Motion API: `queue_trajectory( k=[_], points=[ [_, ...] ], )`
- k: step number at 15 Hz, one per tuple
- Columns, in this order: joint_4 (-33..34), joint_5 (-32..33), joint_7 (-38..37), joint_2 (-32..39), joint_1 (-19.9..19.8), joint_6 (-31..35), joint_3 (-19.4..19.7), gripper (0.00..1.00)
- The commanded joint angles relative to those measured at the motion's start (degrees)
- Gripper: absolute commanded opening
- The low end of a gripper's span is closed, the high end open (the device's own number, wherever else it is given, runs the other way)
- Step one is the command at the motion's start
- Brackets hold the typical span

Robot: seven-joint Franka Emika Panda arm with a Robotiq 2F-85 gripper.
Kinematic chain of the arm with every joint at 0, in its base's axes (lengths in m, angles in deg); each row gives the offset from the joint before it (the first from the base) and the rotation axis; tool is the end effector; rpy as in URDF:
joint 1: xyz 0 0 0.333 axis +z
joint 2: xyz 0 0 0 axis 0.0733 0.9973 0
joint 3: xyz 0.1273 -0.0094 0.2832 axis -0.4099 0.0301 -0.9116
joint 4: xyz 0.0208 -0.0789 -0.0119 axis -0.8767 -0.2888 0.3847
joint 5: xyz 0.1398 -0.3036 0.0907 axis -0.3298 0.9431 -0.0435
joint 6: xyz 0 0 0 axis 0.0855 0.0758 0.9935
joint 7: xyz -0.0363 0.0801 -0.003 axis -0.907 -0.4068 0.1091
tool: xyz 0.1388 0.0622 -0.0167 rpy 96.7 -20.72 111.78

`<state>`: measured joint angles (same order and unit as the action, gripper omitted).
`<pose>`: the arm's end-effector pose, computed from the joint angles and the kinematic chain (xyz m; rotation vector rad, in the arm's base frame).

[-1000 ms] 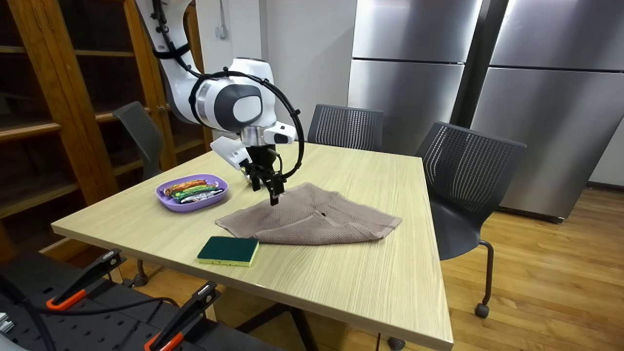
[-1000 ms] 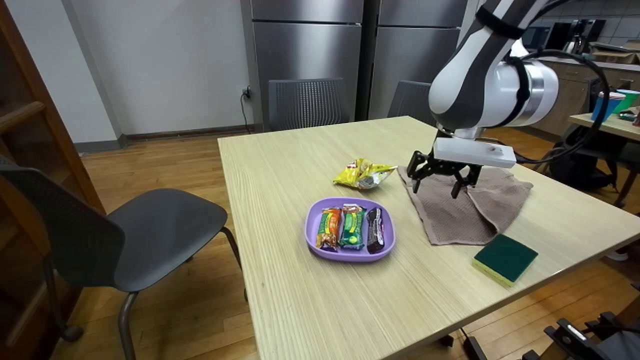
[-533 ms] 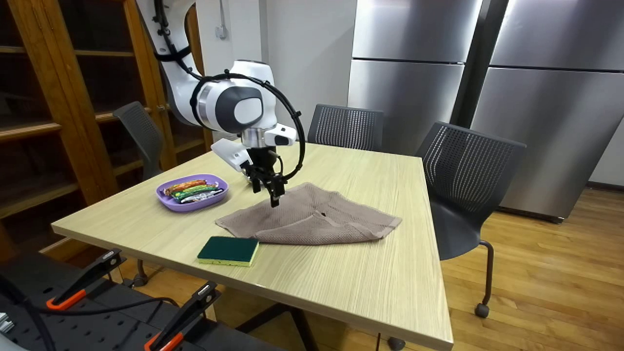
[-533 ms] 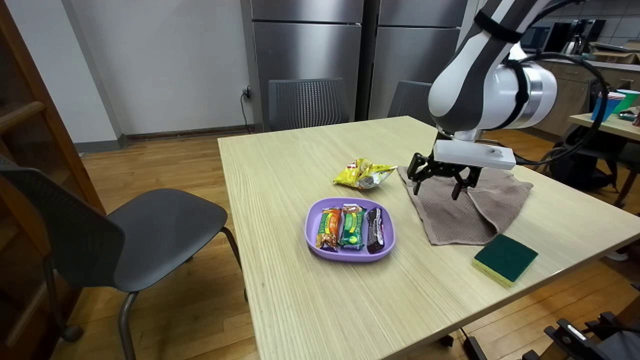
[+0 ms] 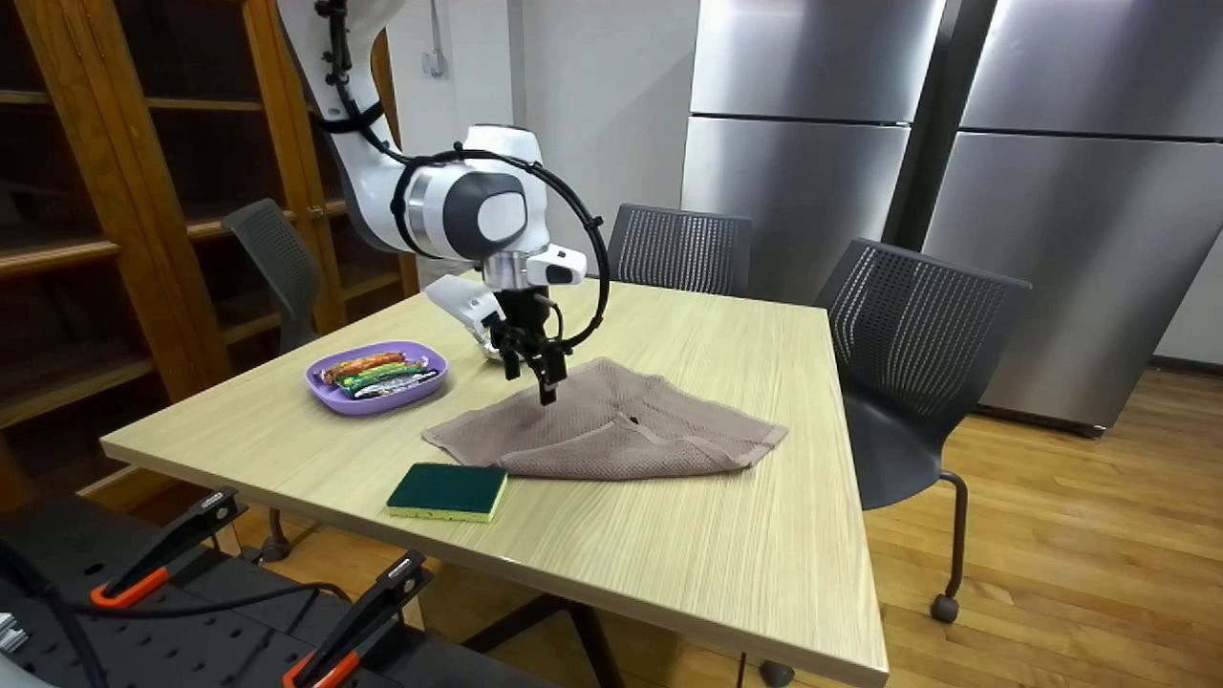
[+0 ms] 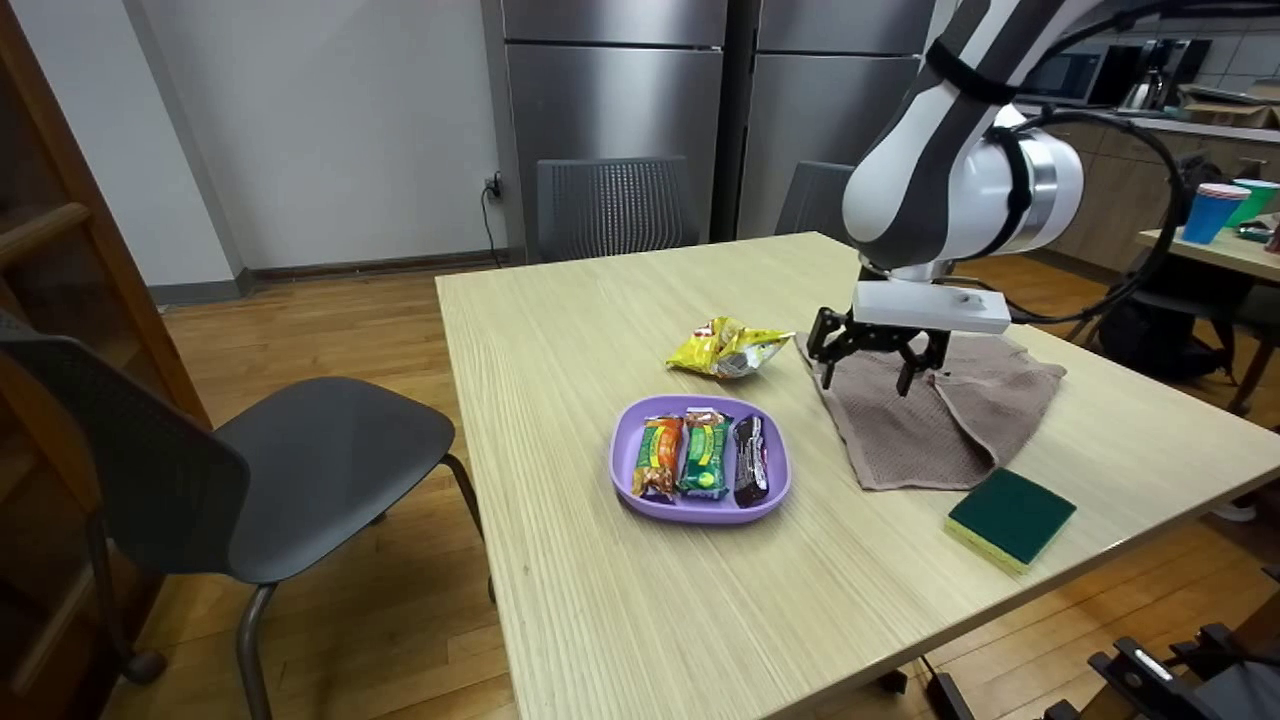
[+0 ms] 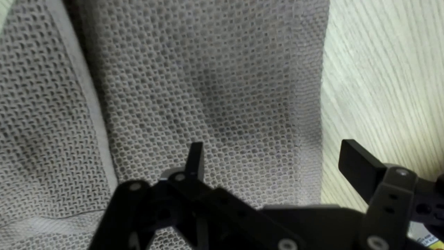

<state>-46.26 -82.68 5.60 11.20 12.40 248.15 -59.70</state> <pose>0.5377 -0.0258 0.1078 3.0280 -0.6854 0.1199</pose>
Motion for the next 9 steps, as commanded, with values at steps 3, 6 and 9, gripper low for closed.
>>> queue_trajectory(
  k=[3, 6, 9],
  points=[
    [4.9, 2.8, -4.7, 2.6, 2.2, -5.5, 2.0, 1.0],
    [6.4, 3.1, -5.4, 3.5, 2.2, -7.3, 1.9, 1.0],
    [7.6, 3.5, -6.3, 4.3, 2.3, -9.0, 2.1, 1.0]
  ],
)
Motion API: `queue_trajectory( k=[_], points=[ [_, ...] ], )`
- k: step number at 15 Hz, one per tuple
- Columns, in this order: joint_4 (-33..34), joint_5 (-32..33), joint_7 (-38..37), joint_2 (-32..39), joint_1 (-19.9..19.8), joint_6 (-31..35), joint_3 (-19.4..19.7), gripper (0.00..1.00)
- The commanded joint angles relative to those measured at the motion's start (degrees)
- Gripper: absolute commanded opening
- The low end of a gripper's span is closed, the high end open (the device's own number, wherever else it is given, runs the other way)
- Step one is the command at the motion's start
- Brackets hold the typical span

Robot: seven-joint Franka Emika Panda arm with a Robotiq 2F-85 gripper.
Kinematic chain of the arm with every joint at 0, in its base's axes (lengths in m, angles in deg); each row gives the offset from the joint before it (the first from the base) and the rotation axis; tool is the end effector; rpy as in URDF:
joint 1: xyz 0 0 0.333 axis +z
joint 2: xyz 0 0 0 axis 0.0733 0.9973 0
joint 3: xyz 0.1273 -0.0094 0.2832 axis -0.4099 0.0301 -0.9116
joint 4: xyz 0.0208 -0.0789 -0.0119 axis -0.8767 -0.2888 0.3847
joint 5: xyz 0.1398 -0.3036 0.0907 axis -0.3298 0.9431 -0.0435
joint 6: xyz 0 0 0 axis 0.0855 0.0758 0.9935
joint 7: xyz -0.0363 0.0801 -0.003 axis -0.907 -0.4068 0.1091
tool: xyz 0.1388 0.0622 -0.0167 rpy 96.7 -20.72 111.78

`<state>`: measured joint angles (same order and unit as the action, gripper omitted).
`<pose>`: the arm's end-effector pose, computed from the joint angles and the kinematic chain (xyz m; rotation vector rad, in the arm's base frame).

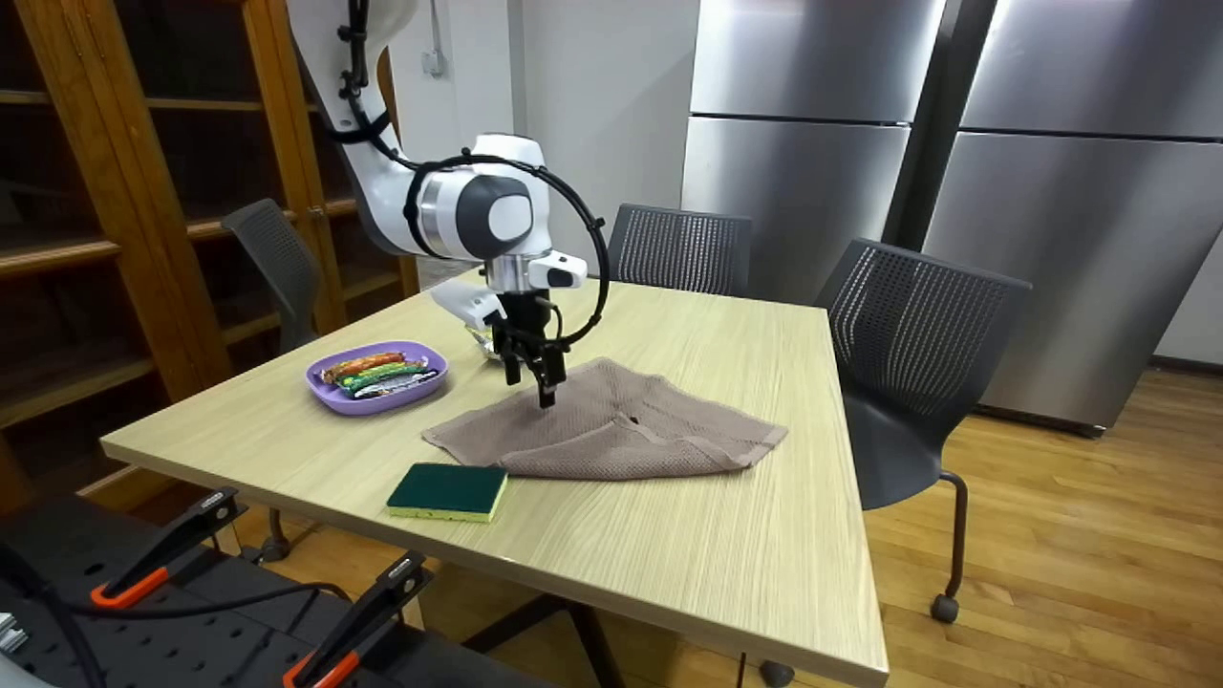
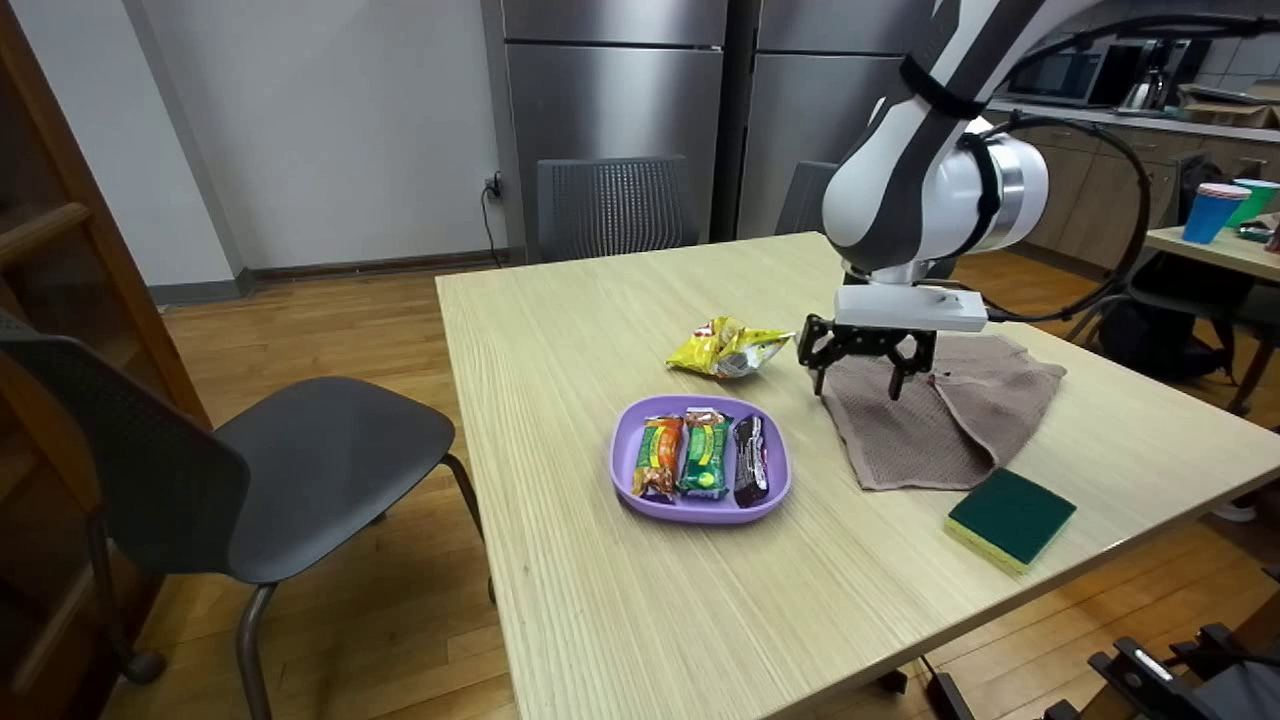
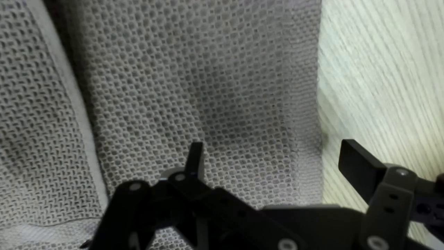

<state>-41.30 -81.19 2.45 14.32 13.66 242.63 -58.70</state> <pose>0.5491 -0.0205 0.0958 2.9982 -0.7048 0.0314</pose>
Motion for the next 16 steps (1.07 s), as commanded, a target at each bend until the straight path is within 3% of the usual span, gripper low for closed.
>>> queue_trajectory(
  k=[1, 6, 7, 16],
  points=[
    [3.0, 2.2, -3.3, 1.3, 0.9, -4.0, 1.1, 1.0],
    [4.1, 2.9, -4.5, 2.0, 1.0, -5.5, 1.1, 1.0],
    [4.2, 2.9, -4.5, 2.0, 1.0, -5.5, 1.1, 0.79],
    [4.6, 2.9, -4.6, 2.1, 1.3, -5.3, 1.0, 0.12]
  ],
)
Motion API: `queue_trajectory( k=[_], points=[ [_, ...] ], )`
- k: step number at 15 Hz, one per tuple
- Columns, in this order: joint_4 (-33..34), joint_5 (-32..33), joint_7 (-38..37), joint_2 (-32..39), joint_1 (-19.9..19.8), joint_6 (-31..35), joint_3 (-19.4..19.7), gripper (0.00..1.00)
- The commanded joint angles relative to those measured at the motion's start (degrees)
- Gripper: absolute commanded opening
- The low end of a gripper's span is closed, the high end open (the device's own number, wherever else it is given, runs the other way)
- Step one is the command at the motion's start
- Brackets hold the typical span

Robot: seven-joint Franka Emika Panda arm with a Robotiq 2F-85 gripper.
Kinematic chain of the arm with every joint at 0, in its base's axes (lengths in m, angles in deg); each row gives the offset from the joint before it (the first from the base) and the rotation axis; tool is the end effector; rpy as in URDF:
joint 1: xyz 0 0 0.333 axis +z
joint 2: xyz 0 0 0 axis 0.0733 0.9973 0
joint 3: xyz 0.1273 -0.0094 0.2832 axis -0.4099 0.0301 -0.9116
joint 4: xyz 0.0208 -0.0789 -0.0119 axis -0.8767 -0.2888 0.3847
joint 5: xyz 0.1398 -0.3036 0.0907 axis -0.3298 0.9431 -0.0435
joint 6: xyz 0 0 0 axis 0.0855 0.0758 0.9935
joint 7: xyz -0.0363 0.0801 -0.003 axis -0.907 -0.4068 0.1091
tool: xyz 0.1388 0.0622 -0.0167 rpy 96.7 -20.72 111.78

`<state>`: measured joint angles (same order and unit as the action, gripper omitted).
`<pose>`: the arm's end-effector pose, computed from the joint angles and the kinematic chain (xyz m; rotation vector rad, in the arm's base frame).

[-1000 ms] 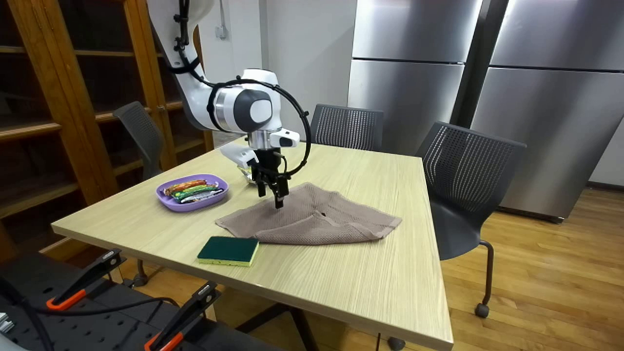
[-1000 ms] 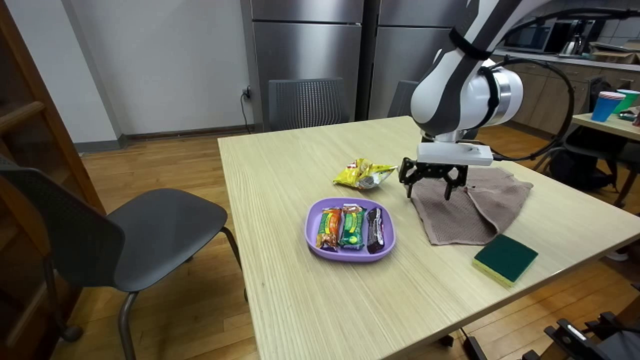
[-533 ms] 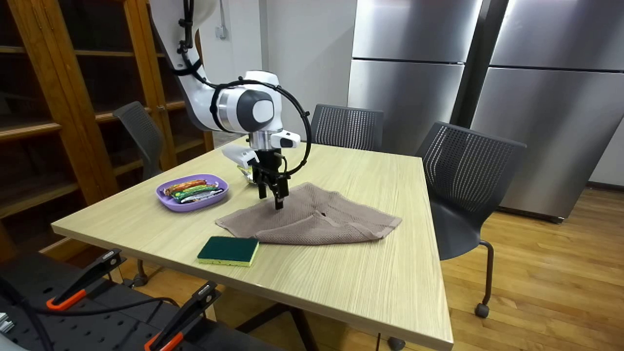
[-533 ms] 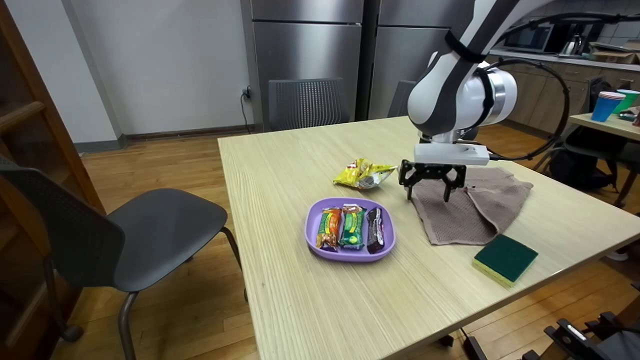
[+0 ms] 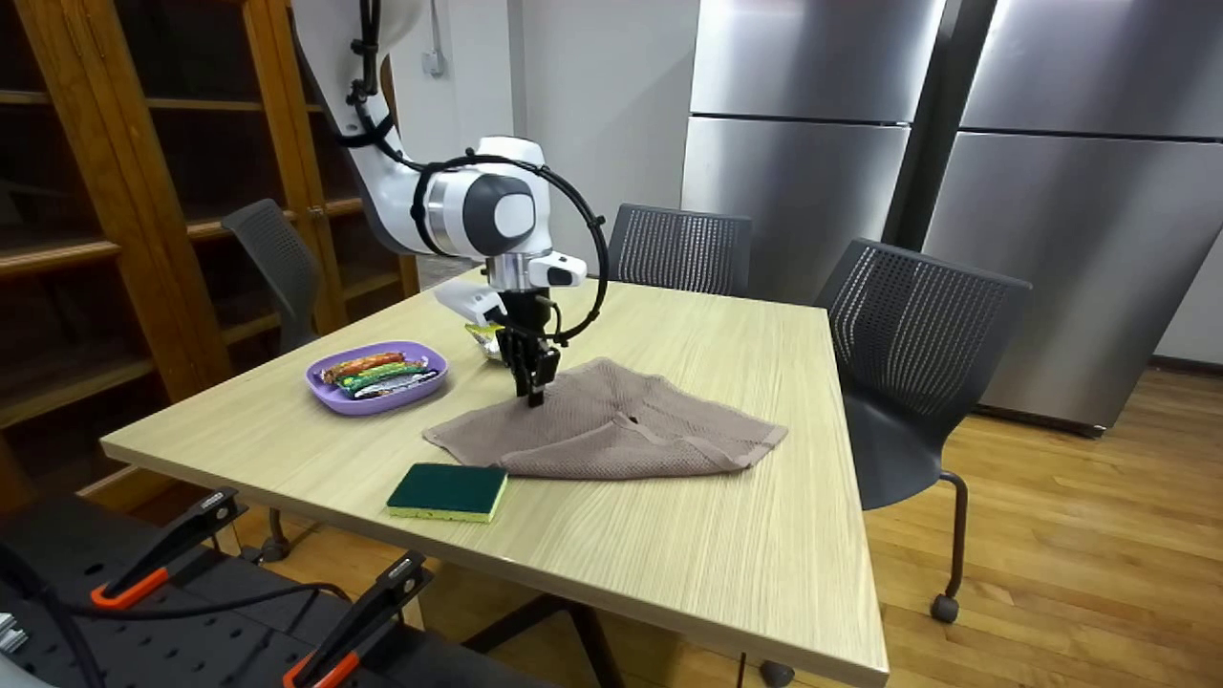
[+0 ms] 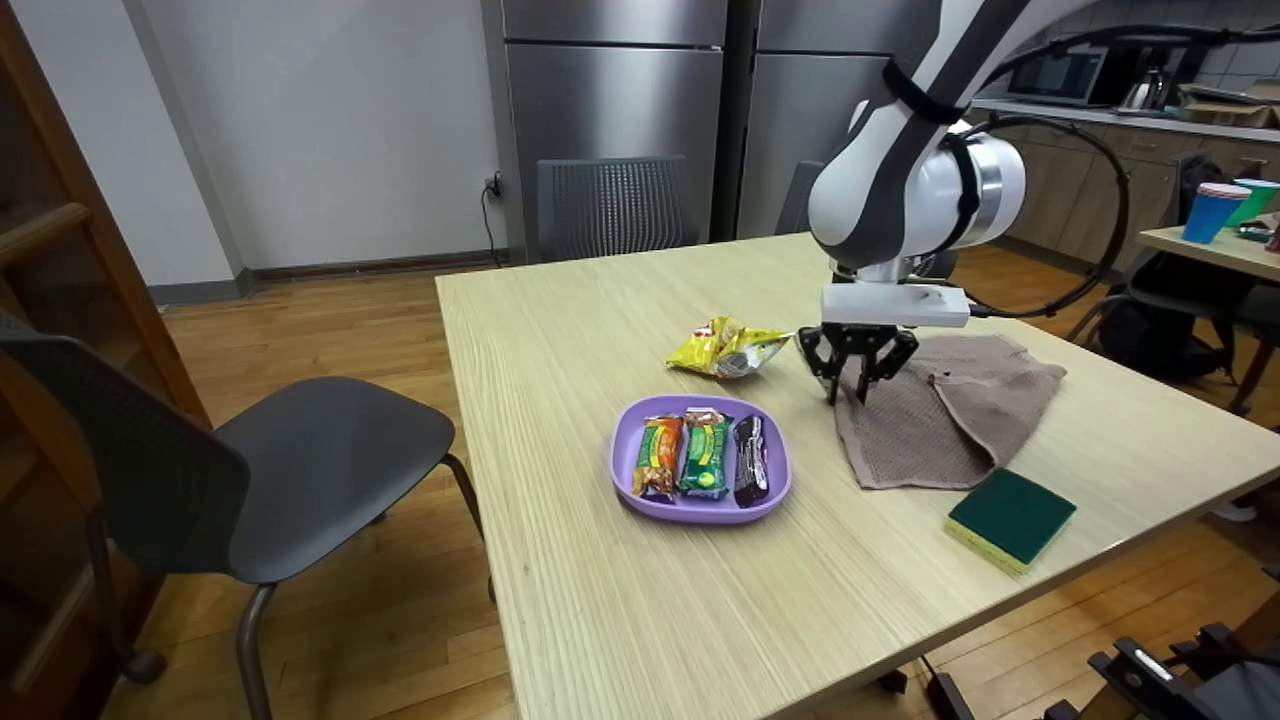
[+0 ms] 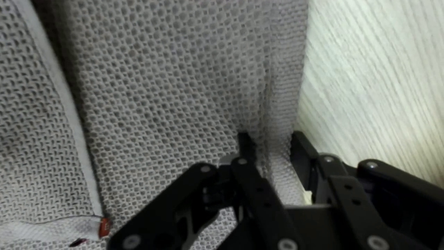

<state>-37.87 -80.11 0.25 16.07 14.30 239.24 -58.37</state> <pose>0.5589 -0.0153 0.0919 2.9791 -0.7167 -0.0077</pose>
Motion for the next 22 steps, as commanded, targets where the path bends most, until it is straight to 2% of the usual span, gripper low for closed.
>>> queue_trajectory(
  k=[1, 2, 11, 22],
  points=[
    [1.1, 1.9, -2.4, 0.4, 0.7, -1.8, 0.7, 0.03],
    [1.1, 1.8, -2.5, 0.3, 0.7, -1.8, 0.7, 0.0],
    [-1.0, 3.1, -1.7, -0.8, 1.3, -1.0, 0.7, 0.01],
    [-5.9, 8.4, -0.6, -3.6, 4.1, 1.4, 0.3, 0.01]
  ],
)
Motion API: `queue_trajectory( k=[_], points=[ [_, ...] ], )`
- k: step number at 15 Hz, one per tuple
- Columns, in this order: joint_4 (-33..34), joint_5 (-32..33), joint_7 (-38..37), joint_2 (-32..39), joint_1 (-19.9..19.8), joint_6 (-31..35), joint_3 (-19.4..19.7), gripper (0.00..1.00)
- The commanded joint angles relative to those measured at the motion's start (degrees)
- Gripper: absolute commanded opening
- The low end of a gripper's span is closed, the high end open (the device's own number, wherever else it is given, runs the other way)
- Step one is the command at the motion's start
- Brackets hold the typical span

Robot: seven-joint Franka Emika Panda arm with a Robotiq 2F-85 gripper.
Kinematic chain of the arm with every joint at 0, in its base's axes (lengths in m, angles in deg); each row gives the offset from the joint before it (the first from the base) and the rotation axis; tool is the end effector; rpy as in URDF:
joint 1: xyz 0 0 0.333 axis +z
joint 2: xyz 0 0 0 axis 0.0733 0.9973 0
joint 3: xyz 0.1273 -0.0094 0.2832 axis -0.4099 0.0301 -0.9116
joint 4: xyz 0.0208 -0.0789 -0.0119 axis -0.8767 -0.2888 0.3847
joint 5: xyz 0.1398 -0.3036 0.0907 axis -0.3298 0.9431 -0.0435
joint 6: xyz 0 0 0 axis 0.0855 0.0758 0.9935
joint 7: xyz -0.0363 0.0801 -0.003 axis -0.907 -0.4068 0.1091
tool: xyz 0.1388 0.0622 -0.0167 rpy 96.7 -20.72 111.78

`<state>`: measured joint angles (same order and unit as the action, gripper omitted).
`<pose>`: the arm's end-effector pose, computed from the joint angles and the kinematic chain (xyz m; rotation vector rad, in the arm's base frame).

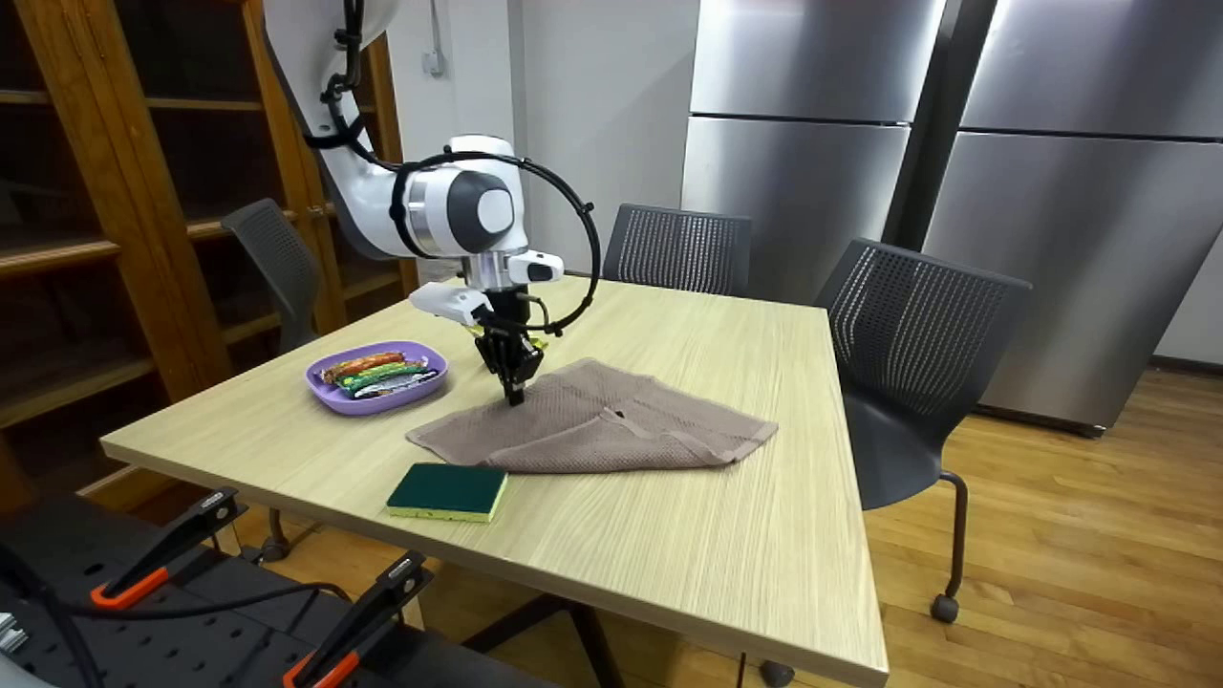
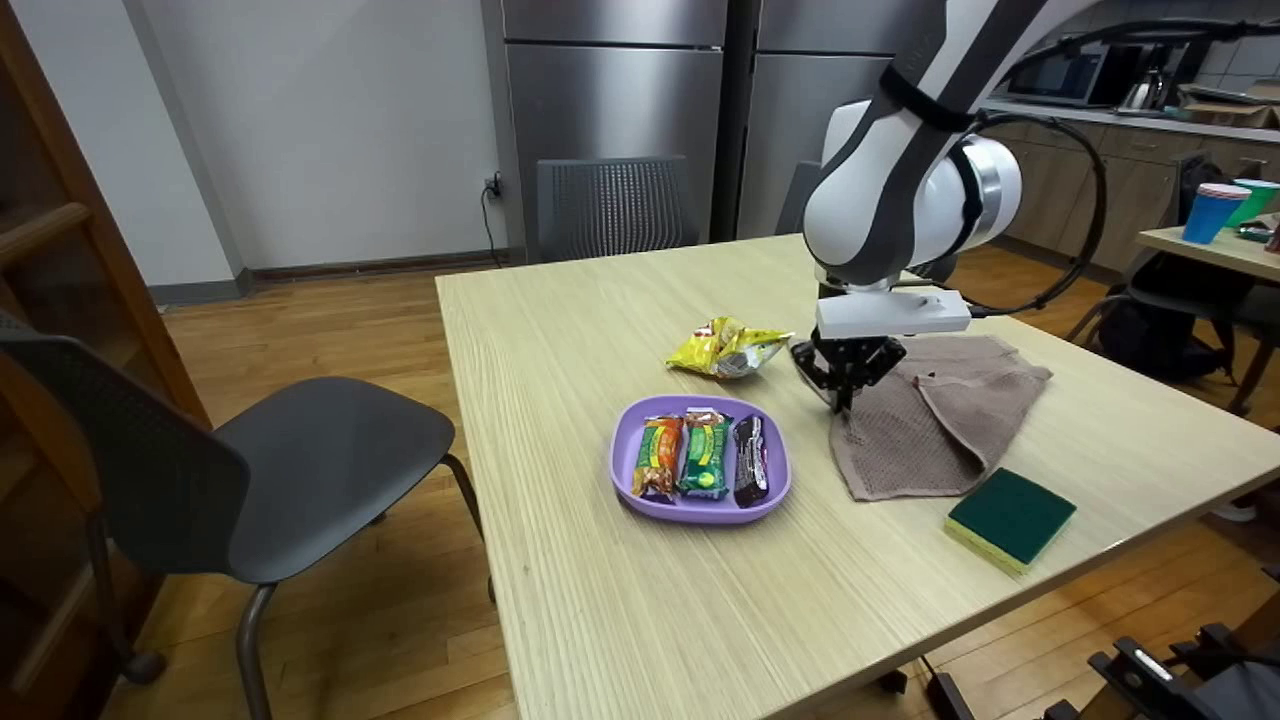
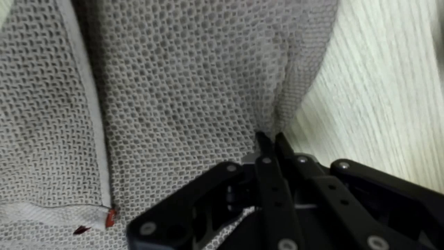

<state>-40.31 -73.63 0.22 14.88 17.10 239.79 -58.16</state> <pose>0.5472 0.0098 0.0917 2.9738 -0.4913 -0.0156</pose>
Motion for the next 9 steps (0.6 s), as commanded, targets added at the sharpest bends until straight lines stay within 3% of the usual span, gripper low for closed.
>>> queue_trajectory(
  k=[1, 9],
  points=[
    [-3.9, 2.3, -0.6, -2.7, 1.7, 1.2, 0.2, 0.01],
    [-6.8, 4.1, -0.5, -4.7, 3.8, 1.9, -0.1, 0.01]
  ],
)
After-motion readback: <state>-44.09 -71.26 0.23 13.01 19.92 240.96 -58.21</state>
